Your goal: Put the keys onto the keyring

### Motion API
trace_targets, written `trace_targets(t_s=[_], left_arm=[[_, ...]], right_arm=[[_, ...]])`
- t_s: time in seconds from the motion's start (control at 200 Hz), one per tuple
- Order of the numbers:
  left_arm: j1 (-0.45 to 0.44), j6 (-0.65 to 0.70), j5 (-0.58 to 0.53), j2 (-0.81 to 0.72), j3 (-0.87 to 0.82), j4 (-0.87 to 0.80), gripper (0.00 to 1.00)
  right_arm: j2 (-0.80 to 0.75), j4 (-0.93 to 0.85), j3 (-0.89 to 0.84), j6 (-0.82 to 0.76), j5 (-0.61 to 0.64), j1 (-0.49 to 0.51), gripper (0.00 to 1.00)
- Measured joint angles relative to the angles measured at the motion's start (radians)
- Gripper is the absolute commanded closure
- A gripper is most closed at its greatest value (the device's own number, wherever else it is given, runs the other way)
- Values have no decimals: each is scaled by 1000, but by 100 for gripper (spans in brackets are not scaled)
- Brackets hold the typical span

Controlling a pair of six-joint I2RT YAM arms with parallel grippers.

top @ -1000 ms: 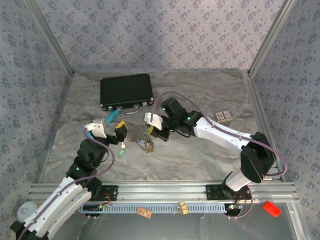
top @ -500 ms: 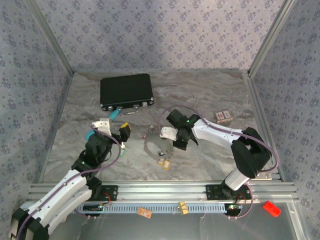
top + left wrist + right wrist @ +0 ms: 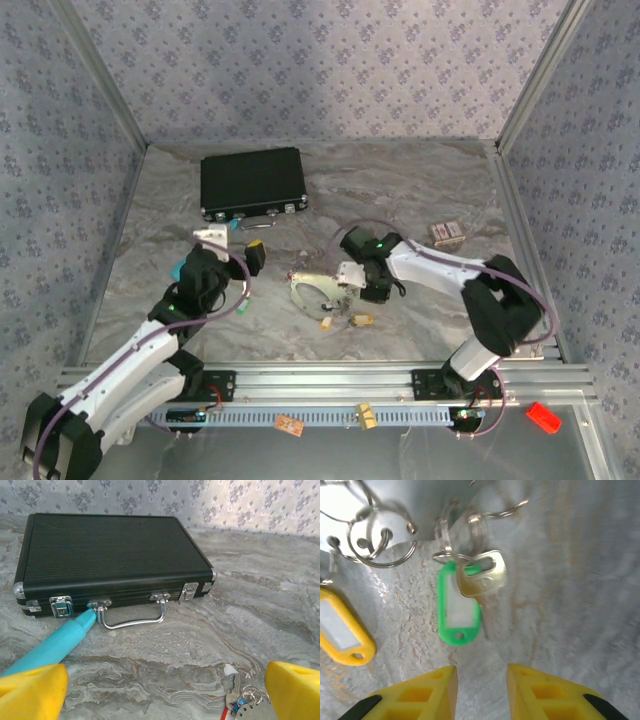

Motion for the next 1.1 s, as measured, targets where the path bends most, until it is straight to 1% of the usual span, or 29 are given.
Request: trace_targets(t_s=[0.095,0.155,0.23,0.3,0.36,0.39,0.435,0.485,0.535,0.615,0.695,0.77,0.87,0.964,1.099], left_arm=[[6,-8,0,81,75,-44,0],[11,-16,0,127,116,-69,0],[21,-39,4,182,157,-95,0],[31,-55,24,230,187,-118,0],[37,-64,53,270,205,-132,0],[39,-67,70,290,214,-140,0],[40,-69,95,318,225,-148,0],[40,-74,120,348,238,-160,0],[40,-76,140,372,250,-172,0],[40,-82,171,388,255,-173,1],[28,-79,191,389,255,-169,2],[-15,-61,190,389,255,-161,1],[-73,-39,192,395,255,-153,1],[-85,-32,190,402,255,-143,1],[-85,-30,181,402,255,-130,1]], right_arm=[[-140,90,-21,61,-93,-58,67],[-225,175,-48,122,-120,-81,66],[-316,303,-100,235,-146,-86,66],[-357,399,-148,356,-148,-84,66],[-359,444,-174,470,-137,-85,69],[-351,452,-180,548,-121,-89,73],[-331,451,-179,669,-98,-96,81],[-298,432,-165,826,-87,-113,85],[-260,418,-147,944,-91,-132,84],[-215,415,-134,1118,-101,-148,75],[-187,410,-130,1231,-131,-150,74],[-140,391,-98,1266,-168,-153,73],[-66,360,-25,1233,-202,-165,73],[-10,341,49,1139,-233,-183,72],[43,354,136,926,-264,-202,72]])
